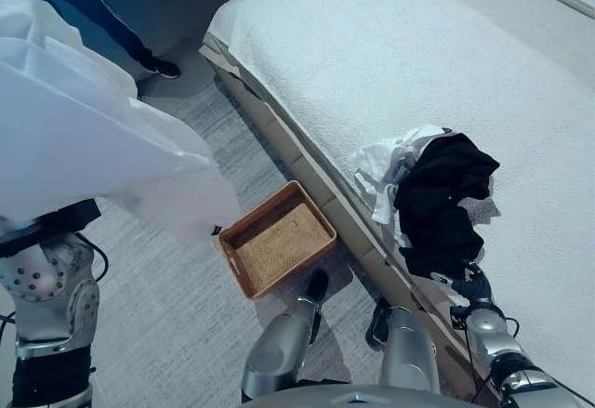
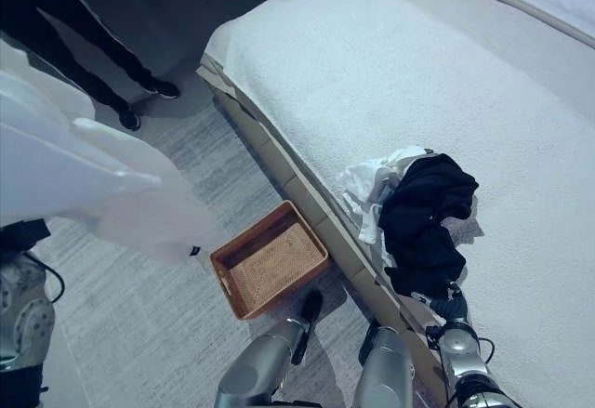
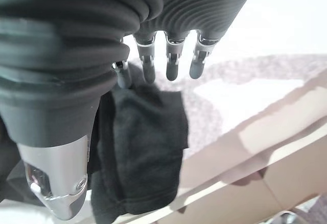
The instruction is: Pick up clothes into the bucket
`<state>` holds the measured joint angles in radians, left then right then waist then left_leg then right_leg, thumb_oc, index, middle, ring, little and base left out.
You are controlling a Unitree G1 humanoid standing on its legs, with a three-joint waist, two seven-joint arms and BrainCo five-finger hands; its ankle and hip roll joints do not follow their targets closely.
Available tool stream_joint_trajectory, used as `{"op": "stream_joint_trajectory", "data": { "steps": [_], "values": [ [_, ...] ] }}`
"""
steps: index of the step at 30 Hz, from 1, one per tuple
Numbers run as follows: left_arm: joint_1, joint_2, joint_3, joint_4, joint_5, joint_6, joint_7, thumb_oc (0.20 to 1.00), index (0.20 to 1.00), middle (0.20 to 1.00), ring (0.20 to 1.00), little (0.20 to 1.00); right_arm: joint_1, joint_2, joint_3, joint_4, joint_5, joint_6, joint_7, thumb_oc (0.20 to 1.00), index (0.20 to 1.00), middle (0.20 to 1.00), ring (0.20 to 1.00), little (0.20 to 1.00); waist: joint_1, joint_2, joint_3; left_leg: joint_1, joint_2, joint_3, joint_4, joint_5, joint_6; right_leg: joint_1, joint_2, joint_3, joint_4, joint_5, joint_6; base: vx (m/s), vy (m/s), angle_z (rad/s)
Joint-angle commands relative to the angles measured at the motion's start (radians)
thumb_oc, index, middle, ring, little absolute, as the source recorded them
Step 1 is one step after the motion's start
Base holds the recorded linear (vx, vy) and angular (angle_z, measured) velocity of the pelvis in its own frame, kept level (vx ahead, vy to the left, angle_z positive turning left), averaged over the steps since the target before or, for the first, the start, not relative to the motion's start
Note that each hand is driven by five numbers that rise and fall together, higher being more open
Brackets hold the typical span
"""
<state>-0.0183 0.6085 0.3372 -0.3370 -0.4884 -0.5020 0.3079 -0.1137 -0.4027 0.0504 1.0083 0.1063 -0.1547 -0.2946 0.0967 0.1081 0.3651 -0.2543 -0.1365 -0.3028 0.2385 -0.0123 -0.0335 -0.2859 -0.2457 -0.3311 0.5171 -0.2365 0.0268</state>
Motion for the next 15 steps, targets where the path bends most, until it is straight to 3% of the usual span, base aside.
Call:
{"op": "stream_joint_trajectory", "data": {
  "steps": [1, 15],
  "values": [
    [-0.020, 0.022, 0.078, -0.073, -0.001, -0.072, 0.023, 0.200, 0.200, 0.200, 0.200, 0.200, -0.012, 0.006, 0.014, 0.027, -0.023, -0.005, -0.009, 1.000, 1.000, 1.000, 1.000, 1.000, -0.016, -0.004, -0.021, 0.003, 0.035, 0.001, -0.025, -0.011, -0.026, 0.101, -0.021, 0.048, -0.138, 0.067, 0.062, 0.00, 0.000, 0.00],
    [0.057, 0.046, 0.051, 0.041, -0.036, -0.012, -0.057, 0.200, 0.200, 0.200, 0.200, 0.200, -0.002, -0.003, -0.002, -0.020, -0.012, -0.016, -0.011, 1.000, 1.000, 1.000, 1.000, 1.000, -0.032, -0.022, 0.000, -0.009, 0.049, 0.022, -0.026, -0.001, -0.027, 0.085, -0.006, 0.067, -0.160, 0.084, 0.065, -0.01, 0.004, -0.03]
  ]
}}
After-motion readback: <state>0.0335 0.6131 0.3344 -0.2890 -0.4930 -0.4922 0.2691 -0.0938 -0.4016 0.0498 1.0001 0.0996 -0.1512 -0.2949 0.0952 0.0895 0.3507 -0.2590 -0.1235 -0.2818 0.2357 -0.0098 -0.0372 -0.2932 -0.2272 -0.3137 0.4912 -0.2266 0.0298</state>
